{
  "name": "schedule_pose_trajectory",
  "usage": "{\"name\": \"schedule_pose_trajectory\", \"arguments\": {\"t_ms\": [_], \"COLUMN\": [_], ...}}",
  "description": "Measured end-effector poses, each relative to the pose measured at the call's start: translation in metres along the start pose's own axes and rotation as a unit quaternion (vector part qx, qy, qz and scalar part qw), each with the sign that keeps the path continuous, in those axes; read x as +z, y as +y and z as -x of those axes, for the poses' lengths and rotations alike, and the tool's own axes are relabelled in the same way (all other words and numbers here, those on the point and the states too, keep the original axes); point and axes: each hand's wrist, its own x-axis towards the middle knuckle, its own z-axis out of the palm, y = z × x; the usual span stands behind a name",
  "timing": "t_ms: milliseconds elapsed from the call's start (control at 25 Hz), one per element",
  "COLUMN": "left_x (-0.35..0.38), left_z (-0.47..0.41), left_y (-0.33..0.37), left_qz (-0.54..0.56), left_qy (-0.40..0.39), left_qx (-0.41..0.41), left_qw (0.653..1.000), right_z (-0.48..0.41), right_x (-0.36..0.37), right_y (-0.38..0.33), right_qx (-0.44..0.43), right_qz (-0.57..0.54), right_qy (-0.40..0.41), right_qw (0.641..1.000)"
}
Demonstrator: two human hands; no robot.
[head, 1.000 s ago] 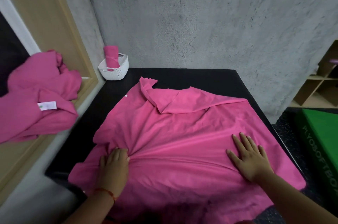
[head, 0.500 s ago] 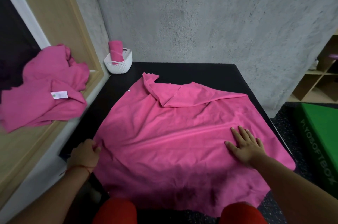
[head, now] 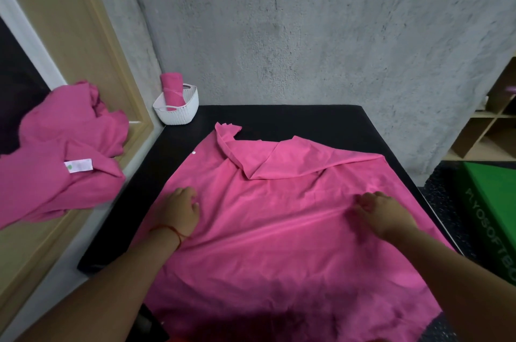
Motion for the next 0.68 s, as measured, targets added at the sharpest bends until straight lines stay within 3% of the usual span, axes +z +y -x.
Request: {"name": "schedule_pose_trajectory", "arguments": {"t_ms": [120,280,480,680], "left_x": [-0.002,-0.006,0.004,0.01], "left_z": [-0.05,-0.126,-0.227,-0.291], "left_y": [0.018,0.03,0.032,0.036], "left_qz": [0.018,-0.038,-0.073,-0.131], "left_qy": [0.0,0.02,0.013,-0.072], "left_qx": [0.018,0.035,0.059,0.117], "left_qw": [1.0,0.998,0.996,0.982], "right_z": [-0.03,-0.097,-0.193,-0.253], "right_x": [-0.031,-0.05,-0.043,-0.044], "right_y": [-0.033,-0.054,-0.061,-0.075], "right_qx": [-0.021,-0.048,0.001,0.0], "right_qz": [-0.044,-0.105,-0.079,-0.026], "right_qy": [0.072,0.103,0.042,-0.041], "right_qw": [0.996,0.988,0.996,0.999]}}
